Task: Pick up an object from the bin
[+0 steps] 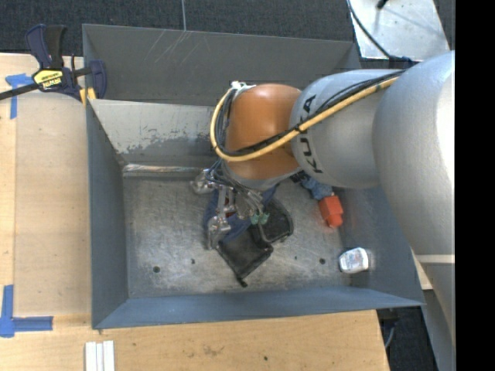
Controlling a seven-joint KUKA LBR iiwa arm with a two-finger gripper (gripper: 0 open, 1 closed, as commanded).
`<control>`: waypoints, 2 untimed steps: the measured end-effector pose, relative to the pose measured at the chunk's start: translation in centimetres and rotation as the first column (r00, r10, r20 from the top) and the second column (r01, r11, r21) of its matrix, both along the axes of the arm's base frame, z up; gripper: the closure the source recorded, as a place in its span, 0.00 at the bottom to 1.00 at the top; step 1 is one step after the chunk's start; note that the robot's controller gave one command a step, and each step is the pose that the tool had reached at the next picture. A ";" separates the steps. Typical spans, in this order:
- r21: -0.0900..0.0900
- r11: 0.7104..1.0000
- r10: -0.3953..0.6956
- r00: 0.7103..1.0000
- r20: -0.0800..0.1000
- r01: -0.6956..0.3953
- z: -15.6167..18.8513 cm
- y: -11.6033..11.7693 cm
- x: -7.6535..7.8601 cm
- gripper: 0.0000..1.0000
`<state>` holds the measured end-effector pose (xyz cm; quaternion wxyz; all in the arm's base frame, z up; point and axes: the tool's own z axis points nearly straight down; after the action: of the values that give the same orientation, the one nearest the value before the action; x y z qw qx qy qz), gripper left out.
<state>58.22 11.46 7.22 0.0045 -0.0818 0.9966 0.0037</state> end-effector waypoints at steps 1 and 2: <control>-0.010 0.852 0.523 0.852 -0.002 -0.523 2.9 -4.0 -0.5 0.00; -0.003 0.635 0.772 0.635 -0.014 -0.772 2.8 -1.8 0.4 0.00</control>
Offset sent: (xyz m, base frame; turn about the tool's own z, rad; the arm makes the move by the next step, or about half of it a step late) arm -0.0068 -0.0389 0.0278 -0.5533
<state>58.67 9.70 10.03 -0.0034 -0.4995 0.8663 0.0014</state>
